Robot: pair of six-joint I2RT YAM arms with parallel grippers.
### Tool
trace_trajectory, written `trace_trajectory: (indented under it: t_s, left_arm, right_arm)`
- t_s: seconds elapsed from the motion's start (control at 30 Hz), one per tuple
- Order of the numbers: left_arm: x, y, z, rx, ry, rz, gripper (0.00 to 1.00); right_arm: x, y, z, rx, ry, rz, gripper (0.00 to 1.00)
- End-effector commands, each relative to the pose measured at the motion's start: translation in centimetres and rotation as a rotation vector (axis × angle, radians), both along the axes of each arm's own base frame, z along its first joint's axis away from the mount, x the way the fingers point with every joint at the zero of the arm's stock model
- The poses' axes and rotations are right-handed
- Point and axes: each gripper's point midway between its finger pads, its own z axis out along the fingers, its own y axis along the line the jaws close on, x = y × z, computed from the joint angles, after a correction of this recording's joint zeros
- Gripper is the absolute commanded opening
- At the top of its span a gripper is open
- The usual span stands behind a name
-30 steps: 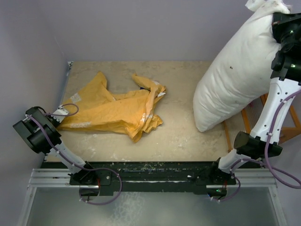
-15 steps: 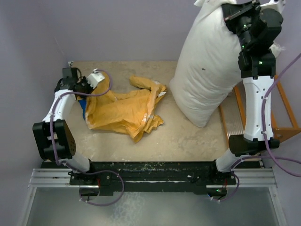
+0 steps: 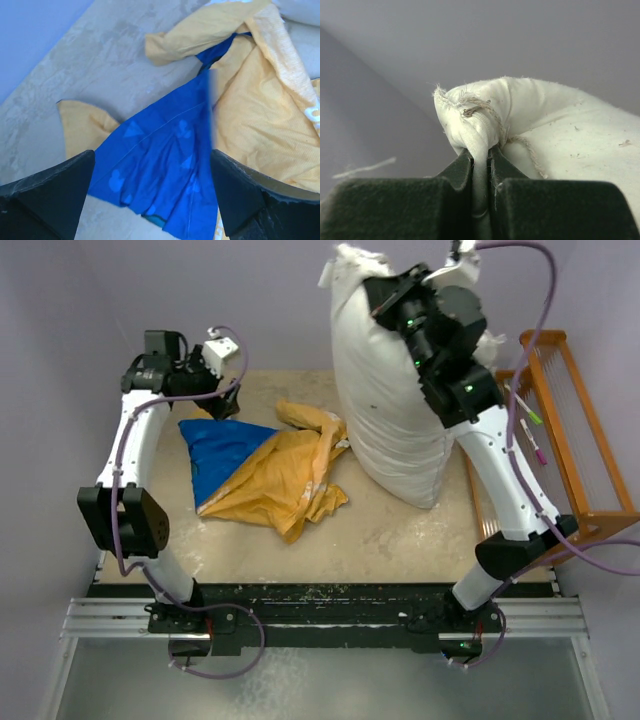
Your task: Remove the pillowcase from the pillow
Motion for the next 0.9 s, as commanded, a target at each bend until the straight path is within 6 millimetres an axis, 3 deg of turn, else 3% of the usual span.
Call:
trace_trajectory:
  t_s: [0.0, 0.1, 0.2, 0.37, 0.47, 0.53, 0.67, 0.8, 0.83, 0.87]
  left_arm:
    - [-1.3, 6.4, 2.9, -0.085, -0.004, 0.123, 0.99]
    - [-2.3, 12.1, 2.5, -0.068, 0.001, 0.212, 0.99]
    - [-4.3, 15.6, 1.1, -0.088, 0.040, 0.247, 0.99]
    - [-7.5, 18.1, -0.7, -0.116, 0.068, 0.285, 0.99]
    - [-8.1, 18.9, -1.3, -0.130, 0.081, 0.307, 0.99]
    - [-8.2, 19.2, -1.4, -0.145, 0.089, 0.313, 0.99]
    - [-8.3, 19.4, -1.7, -0.160, 0.096, 0.319, 0.99]
    - [-8.3, 19.1, -2.4, -0.181, 0.108, 0.320, 0.99]
    - [-8.3, 19.1, -2.6, -0.185, 0.111, 0.320, 0.99]
    - [-8.4, 19.0, -2.8, -0.189, 0.115, 0.320, 0.99]
  right_arm:
    - [-0.5, 5.1, -1.4, -0.010, -0.026, 0.027, 0.00]
    - [-1.4, 10.6, -4.9, -0.046, 0.030, 0.103, 0.00]
    - [-2.8, 16.6, -9.3, -0.079, 0.102, 0.199, 0.00]
    - [-4.6, 24.1, -19.1, -0.077, 0.263, 0.345, 0.00]
    - [-5.1, 27.3, -25.3, -0.091, 0.357, 0.419, 0.00]
    - [-5.5, 28.9, -28.2, -0.114, 0.398, 0.468, 0.00]
    - [-7.6, 32.4, -31.8, -0.201, 0.406, 0.523, 0.00]
    - [-9.0, 34.5, -33.7, -0.173, 0.427, 0.647, 0.02]
    - [-9.1, 34.9, -33.8, -0.170, 0.430, 0.677, 0.12]
    - [-9.2, 35.3, -33.6, -0.175, 0.425, 0.701, 0.34]
